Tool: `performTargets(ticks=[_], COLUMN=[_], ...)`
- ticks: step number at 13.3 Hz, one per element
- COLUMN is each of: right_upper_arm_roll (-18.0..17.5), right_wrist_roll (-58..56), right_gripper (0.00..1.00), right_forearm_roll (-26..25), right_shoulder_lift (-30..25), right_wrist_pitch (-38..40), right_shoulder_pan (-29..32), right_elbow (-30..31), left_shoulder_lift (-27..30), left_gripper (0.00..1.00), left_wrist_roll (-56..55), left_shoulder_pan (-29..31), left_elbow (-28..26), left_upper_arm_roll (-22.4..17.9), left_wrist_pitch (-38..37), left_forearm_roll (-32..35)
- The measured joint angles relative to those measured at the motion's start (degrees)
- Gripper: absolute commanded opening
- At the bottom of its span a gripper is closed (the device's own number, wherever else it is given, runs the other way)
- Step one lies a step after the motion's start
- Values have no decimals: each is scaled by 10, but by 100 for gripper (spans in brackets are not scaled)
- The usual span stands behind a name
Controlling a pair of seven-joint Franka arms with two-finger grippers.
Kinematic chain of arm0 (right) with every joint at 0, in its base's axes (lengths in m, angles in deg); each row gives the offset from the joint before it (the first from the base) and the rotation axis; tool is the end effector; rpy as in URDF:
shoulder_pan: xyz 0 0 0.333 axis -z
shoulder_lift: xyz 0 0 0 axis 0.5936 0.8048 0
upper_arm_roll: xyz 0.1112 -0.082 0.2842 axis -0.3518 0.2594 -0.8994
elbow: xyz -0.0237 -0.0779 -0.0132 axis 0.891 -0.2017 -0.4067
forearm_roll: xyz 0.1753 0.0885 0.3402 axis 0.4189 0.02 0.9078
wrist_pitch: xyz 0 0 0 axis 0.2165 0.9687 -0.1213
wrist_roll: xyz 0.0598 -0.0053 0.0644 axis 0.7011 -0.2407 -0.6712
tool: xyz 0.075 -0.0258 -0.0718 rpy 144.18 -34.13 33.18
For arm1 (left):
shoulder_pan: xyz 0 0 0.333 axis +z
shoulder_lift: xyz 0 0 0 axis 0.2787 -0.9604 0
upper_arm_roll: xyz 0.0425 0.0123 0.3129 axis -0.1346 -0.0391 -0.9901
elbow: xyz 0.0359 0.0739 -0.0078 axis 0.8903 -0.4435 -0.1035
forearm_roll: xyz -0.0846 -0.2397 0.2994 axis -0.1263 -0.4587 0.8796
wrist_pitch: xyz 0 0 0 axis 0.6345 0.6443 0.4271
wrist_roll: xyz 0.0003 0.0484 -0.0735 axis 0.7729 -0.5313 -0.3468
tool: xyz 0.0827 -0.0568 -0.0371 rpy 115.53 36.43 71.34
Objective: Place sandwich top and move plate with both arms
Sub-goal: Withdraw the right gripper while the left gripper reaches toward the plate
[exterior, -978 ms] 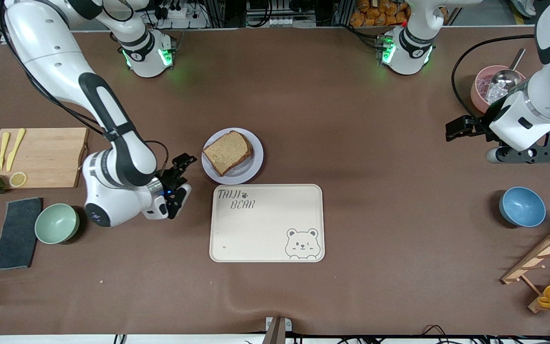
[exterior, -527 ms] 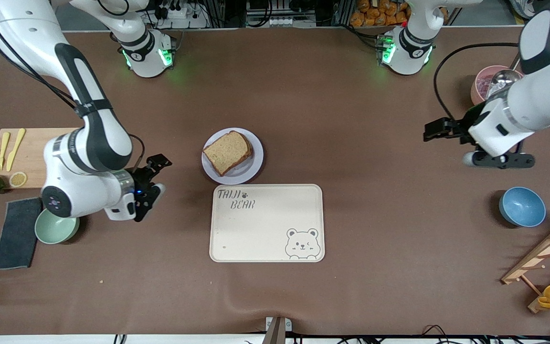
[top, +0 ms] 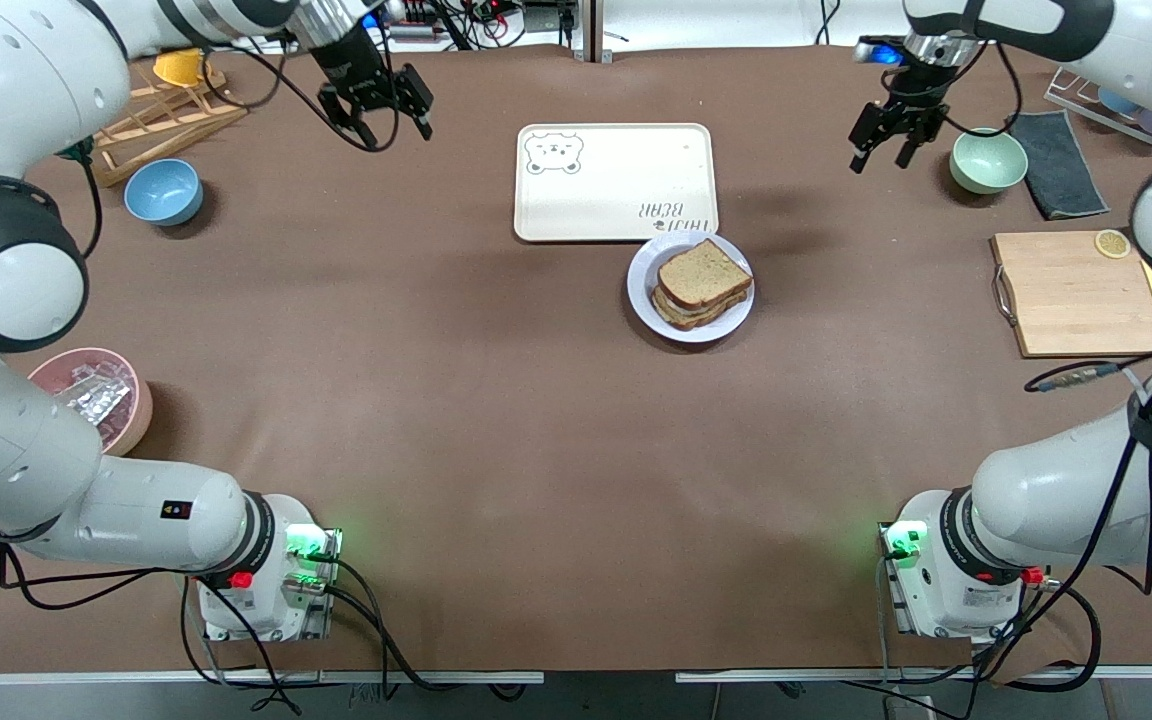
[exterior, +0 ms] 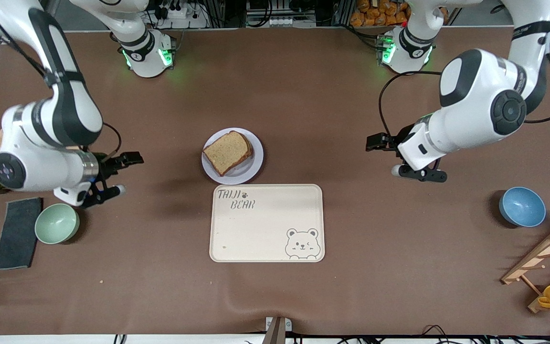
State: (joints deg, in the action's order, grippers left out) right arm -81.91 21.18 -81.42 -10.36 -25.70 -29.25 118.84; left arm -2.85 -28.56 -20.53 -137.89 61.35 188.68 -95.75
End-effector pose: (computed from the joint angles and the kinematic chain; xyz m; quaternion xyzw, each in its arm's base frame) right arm 0.5828 0.0656 0.3825 -0.9726 -0.1268 0.1746 0.0864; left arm 0.5621 -0.2026 0.4270 0.9805 -0.0503 -0.0987 0.1621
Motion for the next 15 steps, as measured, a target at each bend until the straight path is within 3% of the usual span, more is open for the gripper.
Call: performTargets(ticks=[3,7,9,15], right_upper_arm_roll=[3,5,5,5], right_wrist_roll=[103,129,136,140], right_gripper=[100,100,100,100], right_forearm_roll=[-6,-8,-8,-8], right_shoulder_lift=[-91,-145,-158,-160], right_wrist_pitch=[71,200,205,148], right_shoulder_pan=[23,61,63,97], right_elbow=[46,52,53,56], left_shoulder_lift=[-18,-56,-73,-134], left_gripper=[100,100,100,100], left_wrist_roll=[74,104,106,129], left_shoulder_pan=[3,-2,-4,-71], left_elbow=[-30,-39,-44,-61], left_upper_arm_roll=[-1,4,22,57], left_wrist_pitch=[53,85,111,302], left_forearm_roll=[-35,-113,-147,-319])
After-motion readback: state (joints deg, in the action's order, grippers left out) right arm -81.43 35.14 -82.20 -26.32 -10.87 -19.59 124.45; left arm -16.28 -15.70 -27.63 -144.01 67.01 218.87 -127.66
